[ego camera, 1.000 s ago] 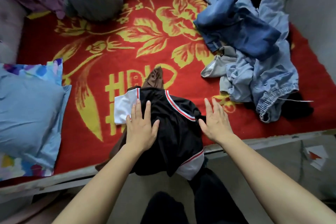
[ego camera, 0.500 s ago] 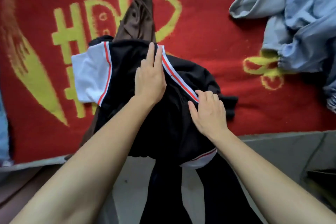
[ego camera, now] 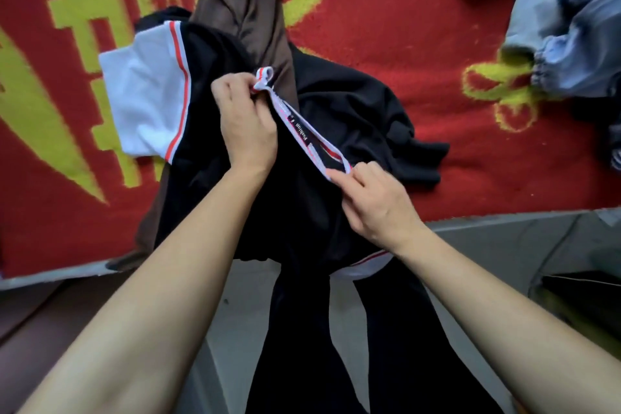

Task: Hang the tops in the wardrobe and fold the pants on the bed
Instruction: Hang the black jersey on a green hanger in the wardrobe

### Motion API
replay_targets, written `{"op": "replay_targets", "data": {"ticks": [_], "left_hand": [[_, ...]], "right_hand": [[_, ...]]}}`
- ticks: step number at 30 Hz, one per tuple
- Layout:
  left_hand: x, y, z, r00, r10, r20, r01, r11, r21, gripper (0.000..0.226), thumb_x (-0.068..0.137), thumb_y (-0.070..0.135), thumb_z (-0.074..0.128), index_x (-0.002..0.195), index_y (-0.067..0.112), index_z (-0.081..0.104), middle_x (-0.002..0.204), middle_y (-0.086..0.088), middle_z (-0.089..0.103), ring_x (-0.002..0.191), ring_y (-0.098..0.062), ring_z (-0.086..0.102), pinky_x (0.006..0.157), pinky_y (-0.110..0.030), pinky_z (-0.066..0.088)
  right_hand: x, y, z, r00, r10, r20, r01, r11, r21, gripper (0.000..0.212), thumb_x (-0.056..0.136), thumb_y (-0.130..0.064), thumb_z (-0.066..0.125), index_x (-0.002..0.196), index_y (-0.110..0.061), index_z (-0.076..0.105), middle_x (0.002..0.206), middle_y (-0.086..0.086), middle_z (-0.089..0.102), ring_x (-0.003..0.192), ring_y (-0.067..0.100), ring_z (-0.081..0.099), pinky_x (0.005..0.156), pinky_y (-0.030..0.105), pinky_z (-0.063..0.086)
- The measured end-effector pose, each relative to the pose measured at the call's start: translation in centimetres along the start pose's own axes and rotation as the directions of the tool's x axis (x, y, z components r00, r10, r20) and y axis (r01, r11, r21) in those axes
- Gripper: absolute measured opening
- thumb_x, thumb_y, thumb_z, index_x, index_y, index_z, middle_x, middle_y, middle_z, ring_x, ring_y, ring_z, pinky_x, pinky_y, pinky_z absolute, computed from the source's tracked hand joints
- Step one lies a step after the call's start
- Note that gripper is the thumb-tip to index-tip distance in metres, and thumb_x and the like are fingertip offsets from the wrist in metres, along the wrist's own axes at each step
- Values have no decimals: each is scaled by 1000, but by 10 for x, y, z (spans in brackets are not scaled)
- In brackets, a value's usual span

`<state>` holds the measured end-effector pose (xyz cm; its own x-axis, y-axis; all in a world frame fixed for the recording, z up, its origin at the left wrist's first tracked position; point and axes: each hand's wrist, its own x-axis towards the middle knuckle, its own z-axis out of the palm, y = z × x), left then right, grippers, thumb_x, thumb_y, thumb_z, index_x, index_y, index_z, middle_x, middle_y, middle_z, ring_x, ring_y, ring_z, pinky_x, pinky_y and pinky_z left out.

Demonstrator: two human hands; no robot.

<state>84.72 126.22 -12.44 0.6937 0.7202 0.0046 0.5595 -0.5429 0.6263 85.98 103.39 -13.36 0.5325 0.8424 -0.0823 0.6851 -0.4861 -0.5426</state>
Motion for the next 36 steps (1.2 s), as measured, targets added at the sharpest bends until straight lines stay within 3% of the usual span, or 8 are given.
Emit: {"op": "replay_targets", "data": {"ticks": [7,11,15,21,24,27,31,36], "left_hand": [[-63,-29,-28,760,-650,-22,629,743,-230,9,94,13,45,98,10,53,103,-9,57,91,-30,58,83,-27,42],[-100,-35,-26,749,-581,319,649,741,-175,47,92,67,37,68,29,53,77,9,59,72,-8,56,70,-26,43],[-109,-37,-15,775,-483,408,546,836,-47,32,81,63,64,82,31,66,94,5,55,95,-12,54,81,-30,48],[-113,-45,-20,786,-435,440,527,843,-109,24,87,46,68,97,25,71,101,2,56,104,-18,52,86,-31,45],[-113,-48,-24,785,-430,446,533,836,-132,23,87,41,69,95,20,70,95,-2,60,94,-22,58,79,-34,47],[-118,-54,-39,754,-454,475,594,780,-197,14,91,31,66,91,18,62,86,1,66,81,-18,62,72,-33,49],[-129,-59,-82,685,-538,492,709,647,-280,14,100,29,54,91,21,48,71,2,56,58,-11,48,53,-21,36],[-114,-41,-175,784,-567,253,621,725,-299,8,103,21,46,97,15,44,71,2,50,62,-13,50,51,-20,34]], "right_hand": [[-24,-35,19,941,152,304,-239,931,275,60,82,2,57,139,-13,57,103,10,53,93,30,54,81,44,53],[-15,-32,12,870,246,428,-424,815,394,49,72,-16,59,119,-26,66,99,-7,60,86,7,60,81,19,50],[11,-15,-2,684,533,499,-730,480,487,23,82,-11,47,88,-24,66,76,-2,74,67,11,70,67,33,55],[105,-21,-32,952,299,-71,-289,949,124,61,83,-7,46,143,-17,48,131,11,52,113,26,57,90,42,50],[171,-57,-29,990,-82,114,95,989,-115,82,82,-1,47,157,-29,26,156,19,26,127,36,45,82,39,50],[206,-91,-19,841,-266,472,462,807,-369,50,95,-18,55,144,-26,50,159,14,30,143,37,28,96,48,44],[209,-136,-45,894,-190,406,336,883,-328,34,102,-36,44,126,-15,58,125,9,59,124,33,49,88,45,45],[210,-200,-118,943,-222,249,280,933,-228,33,104,-35,40,120,-11,54,115,15,61,106,36,58,79,46,49]]}}
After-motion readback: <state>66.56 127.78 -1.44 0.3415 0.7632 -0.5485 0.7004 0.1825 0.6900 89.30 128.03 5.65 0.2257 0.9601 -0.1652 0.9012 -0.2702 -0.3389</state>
